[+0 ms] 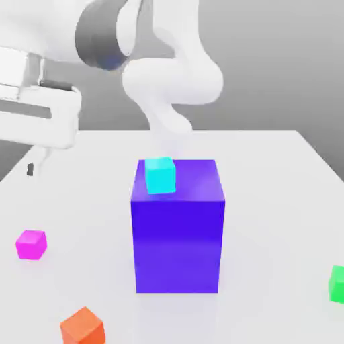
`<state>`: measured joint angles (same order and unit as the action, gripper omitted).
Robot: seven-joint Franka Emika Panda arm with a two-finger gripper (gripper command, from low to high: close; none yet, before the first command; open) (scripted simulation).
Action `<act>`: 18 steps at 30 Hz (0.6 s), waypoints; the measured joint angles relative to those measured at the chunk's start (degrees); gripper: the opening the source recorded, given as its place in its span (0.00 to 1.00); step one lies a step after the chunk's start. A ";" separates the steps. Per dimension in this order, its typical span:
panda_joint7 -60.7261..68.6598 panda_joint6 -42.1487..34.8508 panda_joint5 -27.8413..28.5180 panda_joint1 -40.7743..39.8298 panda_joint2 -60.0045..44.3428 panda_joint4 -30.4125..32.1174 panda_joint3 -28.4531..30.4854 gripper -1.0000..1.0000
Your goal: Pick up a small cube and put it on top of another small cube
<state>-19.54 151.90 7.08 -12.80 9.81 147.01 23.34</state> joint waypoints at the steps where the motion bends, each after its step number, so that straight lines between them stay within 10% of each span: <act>1: 2.61 1.21 -1.16 -0.60 -2.17 0.89 1.39 0.50; 6: 19.54 6.97 -12.38 -7.22 -13.66 5.21 3.98 0.50; 13: 35.27 16.66 -29.13 -20.22 -28.61 4.01 -9.68 0.50; 14: 36.25 17.80 -30.36 -21.62 -30.07 3.63 -11.34 0.00; 18: 36.22 17.71 -30.33 -21.62 -30.07 3.63 -11.34 0.00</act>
<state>16.68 169.61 -23.24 -34.42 -20.26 150.64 12.00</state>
